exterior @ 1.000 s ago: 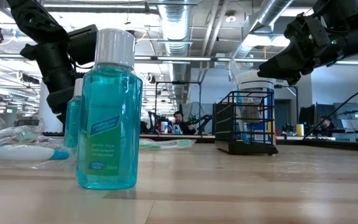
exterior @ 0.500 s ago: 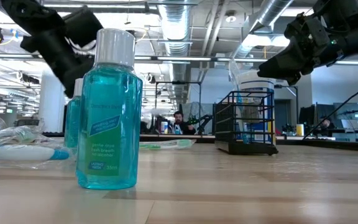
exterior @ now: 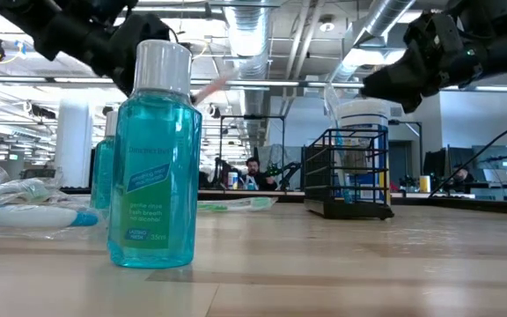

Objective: Pick & Place toothbrushing station
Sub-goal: Put the top orange toothbrush into the wire mesh organizer

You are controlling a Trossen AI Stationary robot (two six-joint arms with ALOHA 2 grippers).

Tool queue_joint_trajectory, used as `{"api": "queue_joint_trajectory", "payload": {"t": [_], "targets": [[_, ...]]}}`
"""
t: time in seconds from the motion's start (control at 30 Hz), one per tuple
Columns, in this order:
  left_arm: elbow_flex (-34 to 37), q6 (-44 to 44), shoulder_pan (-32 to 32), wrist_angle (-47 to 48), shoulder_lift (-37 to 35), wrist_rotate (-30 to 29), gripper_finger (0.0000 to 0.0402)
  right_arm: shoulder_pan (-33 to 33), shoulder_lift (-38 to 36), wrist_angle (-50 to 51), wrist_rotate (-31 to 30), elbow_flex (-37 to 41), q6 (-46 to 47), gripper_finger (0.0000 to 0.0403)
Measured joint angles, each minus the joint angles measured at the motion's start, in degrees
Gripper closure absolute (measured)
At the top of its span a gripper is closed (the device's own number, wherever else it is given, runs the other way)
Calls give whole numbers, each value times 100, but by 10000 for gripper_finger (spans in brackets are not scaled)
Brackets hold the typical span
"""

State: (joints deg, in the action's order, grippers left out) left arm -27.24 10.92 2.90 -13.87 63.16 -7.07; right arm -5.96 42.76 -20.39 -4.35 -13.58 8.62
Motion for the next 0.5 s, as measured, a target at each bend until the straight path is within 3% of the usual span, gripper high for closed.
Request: {"api": "queue_joint_trajectory", "payload": {"t": [0.5], "targets": [[-1,-212,-64,-2598,1009,98,394,307,2,-730,23,2,-17,267]]}}
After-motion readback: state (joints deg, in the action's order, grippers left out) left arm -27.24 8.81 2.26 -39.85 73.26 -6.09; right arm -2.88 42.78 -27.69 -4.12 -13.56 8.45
